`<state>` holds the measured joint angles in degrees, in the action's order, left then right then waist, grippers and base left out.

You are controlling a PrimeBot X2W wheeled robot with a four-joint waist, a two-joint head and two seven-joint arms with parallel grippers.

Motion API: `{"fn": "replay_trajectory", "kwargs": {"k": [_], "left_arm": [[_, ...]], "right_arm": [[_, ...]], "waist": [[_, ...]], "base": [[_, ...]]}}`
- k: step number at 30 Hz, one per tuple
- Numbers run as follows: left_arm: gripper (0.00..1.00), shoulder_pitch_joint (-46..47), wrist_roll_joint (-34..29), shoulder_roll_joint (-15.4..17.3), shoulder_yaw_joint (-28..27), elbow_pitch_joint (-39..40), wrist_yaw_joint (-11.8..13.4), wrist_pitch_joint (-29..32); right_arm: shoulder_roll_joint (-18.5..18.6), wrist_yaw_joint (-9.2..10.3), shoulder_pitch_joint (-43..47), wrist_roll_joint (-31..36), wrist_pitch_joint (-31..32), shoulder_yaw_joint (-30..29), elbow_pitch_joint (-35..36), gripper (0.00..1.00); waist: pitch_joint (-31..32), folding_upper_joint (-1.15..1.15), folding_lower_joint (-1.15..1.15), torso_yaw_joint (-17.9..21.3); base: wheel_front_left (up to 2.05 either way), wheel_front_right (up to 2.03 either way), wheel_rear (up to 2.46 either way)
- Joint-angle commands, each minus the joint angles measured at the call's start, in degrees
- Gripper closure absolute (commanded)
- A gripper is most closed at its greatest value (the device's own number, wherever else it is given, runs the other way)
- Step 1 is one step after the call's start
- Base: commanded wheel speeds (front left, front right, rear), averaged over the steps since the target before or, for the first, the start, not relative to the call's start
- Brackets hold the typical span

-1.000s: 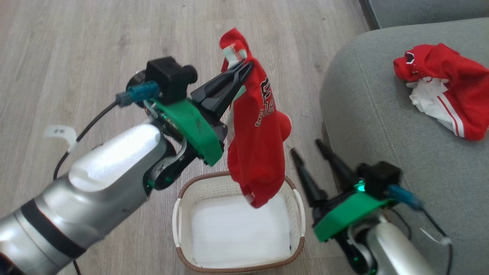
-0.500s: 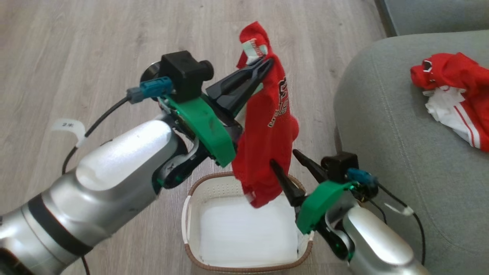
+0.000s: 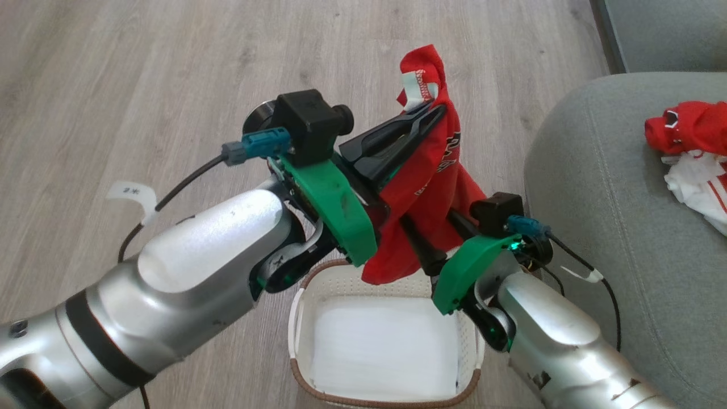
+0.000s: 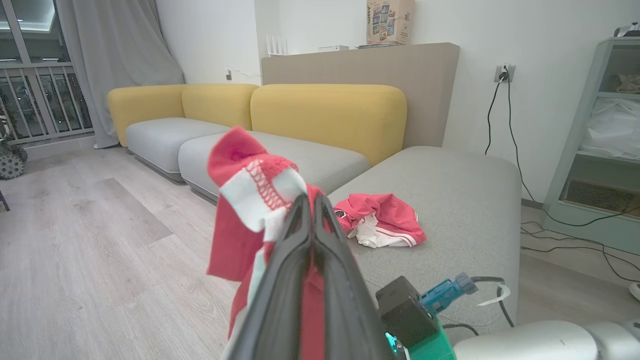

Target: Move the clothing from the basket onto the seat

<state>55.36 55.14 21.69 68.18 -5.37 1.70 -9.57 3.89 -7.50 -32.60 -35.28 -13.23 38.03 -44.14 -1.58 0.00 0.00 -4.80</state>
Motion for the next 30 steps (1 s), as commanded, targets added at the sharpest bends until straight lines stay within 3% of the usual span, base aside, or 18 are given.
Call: {"fn": "replay_trajectory", "kwargs": {"k": [1, 2, 3, 9, 16, 30], "left_arm": [[1.0, 3.6, 0.15, 1.01, -2.42, 1.41, -0.11, 0.19], [1.0, 3.52, 0.21, 1.05, -2.37, 1.4, -0.12, 0.22], [1.0, 3.44, 0.27, 1.09, -2.33, 1.38, -0.12, 0.24], [1.0, 2.83, 0.64, 1.89, -2.49, 1.09, 0.34, 0.12], [1.0, 2.03, 0.81, 2.72, -2.54, 1.1, 0.76, -0.23], [1.0, -1.79, 1.63, 5.06, -2.26, 0.52, 2.15, -1.31]], "right_arm": [[-1.0, 0.01, -2.24, -1.12, -1.02, 1.31, 0.61, 0.32], [-1.0, 0.01, -2.46, -1.61, -1.18, 1.7, 0.25, 0.76], [-1.0, 0.01, -2.66, -2.08, -1.32, 2.08, -0.03, 1.0], [-1.01, 0.01, -3.35, -4.22, -1.72, 3.71, -1.07, 1.0], [-0.9, 0.01, -2.87, -2.46, -1.75, -0.29, 0.7, 1.0], [1.87, 0.01, 3.29, 4.98, -1.76, -16.66, 15.42, 1.0]], "waist": [[0.27, 0.0, 0.0, -0.38], [0.34, 0.0, 0.0, -0.5], [0.4, 0.0, 0.0, -0.61], [0.71, 0.0, 0.0, -0.34], [0.78, 0.0, 0.0, 0.37], [0.66, 0.0, 0.0, 3.93]], "base": [[0.0, 0.0, 0.0], [0.0, 0.0, 0.0], [0.0, 0.0, 0.0], [0.0, 0.0, 0.0], [0.0, 0.0, 0.0], [0.0, 0.0, 0.0]]}}
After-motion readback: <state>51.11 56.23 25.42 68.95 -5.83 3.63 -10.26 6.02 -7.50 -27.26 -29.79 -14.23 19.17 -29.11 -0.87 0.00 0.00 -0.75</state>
